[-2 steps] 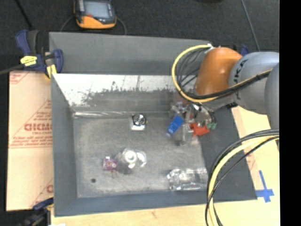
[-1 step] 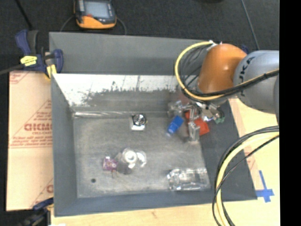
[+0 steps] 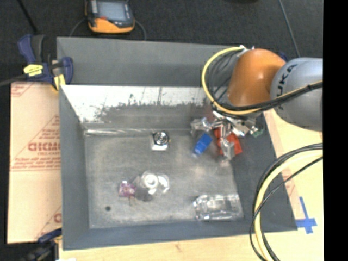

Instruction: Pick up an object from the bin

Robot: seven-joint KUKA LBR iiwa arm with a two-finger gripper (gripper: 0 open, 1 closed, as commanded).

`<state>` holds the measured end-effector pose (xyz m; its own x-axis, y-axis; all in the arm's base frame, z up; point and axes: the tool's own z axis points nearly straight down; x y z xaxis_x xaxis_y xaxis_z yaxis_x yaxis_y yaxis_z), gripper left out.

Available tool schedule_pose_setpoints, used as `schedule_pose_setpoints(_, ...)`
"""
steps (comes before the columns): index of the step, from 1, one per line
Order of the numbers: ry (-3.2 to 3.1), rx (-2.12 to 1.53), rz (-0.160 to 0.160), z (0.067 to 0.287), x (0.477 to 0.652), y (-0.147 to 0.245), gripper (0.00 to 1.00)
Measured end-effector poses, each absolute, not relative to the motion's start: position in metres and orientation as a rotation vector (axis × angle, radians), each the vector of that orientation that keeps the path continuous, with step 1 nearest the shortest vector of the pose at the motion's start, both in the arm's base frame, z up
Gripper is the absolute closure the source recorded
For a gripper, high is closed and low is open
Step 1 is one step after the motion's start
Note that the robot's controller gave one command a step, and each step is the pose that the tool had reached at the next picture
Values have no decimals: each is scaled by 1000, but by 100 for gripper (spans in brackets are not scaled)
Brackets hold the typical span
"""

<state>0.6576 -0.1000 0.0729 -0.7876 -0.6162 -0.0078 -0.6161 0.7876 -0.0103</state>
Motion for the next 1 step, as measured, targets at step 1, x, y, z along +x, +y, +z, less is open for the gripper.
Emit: schedule_pose_setpoints(1, 2957, -1010, -11, 75, 660, -100, 0)
